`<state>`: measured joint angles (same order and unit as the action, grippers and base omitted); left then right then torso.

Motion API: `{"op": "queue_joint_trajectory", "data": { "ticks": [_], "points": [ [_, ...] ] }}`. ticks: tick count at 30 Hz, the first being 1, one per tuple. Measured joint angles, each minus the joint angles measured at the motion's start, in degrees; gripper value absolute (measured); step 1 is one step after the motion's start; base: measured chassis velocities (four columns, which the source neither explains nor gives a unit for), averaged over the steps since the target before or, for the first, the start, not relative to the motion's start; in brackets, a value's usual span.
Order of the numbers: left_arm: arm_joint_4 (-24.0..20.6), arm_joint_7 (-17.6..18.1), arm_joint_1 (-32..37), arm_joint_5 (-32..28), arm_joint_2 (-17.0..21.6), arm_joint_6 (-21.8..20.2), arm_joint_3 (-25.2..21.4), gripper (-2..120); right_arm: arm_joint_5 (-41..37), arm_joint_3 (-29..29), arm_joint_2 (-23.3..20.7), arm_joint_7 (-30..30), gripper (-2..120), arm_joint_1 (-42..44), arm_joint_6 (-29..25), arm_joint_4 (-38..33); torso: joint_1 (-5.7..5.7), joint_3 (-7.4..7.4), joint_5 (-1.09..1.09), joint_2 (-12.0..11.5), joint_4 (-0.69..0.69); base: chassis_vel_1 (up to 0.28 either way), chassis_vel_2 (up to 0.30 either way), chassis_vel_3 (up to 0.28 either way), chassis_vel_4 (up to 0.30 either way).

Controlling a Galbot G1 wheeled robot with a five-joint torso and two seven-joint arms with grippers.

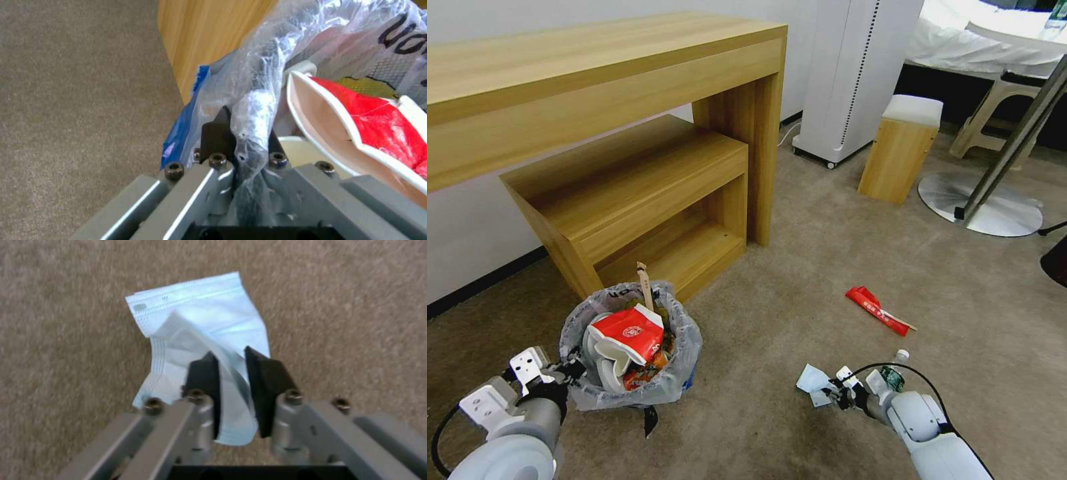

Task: Pick up the trash bin and place the garbage on the floor into it.

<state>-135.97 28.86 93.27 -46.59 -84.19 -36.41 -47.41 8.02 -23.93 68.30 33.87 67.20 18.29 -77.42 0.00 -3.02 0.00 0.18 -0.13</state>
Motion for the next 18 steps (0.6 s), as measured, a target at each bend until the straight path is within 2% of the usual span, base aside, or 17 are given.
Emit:
{"op": "queue_joint_trajectory", "data": {
  "ticks": [3,5,7,9,11,12,13,15,17,18],
  "points": [
    [-0.18,0.0,0.15,0.56,-0.23,0.0,0.34,0,-0.95,-0.03,-0.04,-1.28,0,0.12,-1.28,-0.02,0.0,0.0,0.0,0.0,0.0,0.0,0.0,0.0,0.0],
    [-0.29,0.0,0.2,0.63,-0.24,0.0,0.42,0,-1.16,-0.07,-0.05,-1.44,0,0.17,-1.75,-0.05,0.0,0.0,0.0,0.0,0.0,0.0,0.0,0.0,0.0],
    [-0.57,0.02,0.22,0.87,-0.15,0.0,0.62,0,-3.97,-0.65,-0.21,-1.52,0,0.88,-5.95,-1.34,0.0,0.0,0.01,0.0,0.0,0.0,0.0,0.0,0.0],
    [-0.59,0.05,0.22,0.93,-0.15,0.01,0.65,0,-4.48,-0.83,-0.23,-1.38,0,1.06,-6.75,-1.78,0.0,0.0,0.01,0.0,0.0,0.0,0.0,0.0,0.0],
    [-0.6,0.19,0.45,1.62,-0.21,0.01,1.2,0,-8.46,-2.29,-0.7,0.27,0,2.77,-9.53,-7.51,0.0,0.0,0.0,0.0,0.0,0.0,0.0,0.0,0.0],
    [-0.49,0.2,0.66,1.77,-0.31,0.01,1.64,0,-11.08,-2.75,-1.05,0.73,0,3.55,-9.17,-11.17,0.0,0.0,0.02,0.0,-0.01,0.0,0.0,0.0,0.0],
    [-0.49,0.2,0.66,1.77,-0.31,0.01,1.64,0,-11.08,-2.75,-1.05,0.73,0,3.55,-9.17,-11.17,0.0,0.0,0.02,0.0,-0.01,0.0,0.0,0.0,0.0],
    [-0.27,0.12,1.19,1.79,-0.39,0.01,2.99,0,-17.26,-3.59,-1.95,1.06,0,4.58,-7.17,-19.28,0.0,0.01,-0.02,0.0,0.0,0.0,0.0,0.0,0.0],
    [-0.16,0.06,1.33,1.79,-0.41,0.01,3.44,0,-19.48,-3.82,-2.21,1.19,0,4.71,-6.77,-22.09,0.0,0.01,-0.02,0.0,0.0,0.0,0.0,0.0,0.0],
    [0.02,-0.05,1.49,1.86,-0.44,0.01,4.01,0,-24.22,-4.03,-2.59,1.78,0,4.65,-7.42,-25.34,0.0,0.01,-0.01,0.0,0.0,0.0,0.0,0.0,0.0]
  ]
}}
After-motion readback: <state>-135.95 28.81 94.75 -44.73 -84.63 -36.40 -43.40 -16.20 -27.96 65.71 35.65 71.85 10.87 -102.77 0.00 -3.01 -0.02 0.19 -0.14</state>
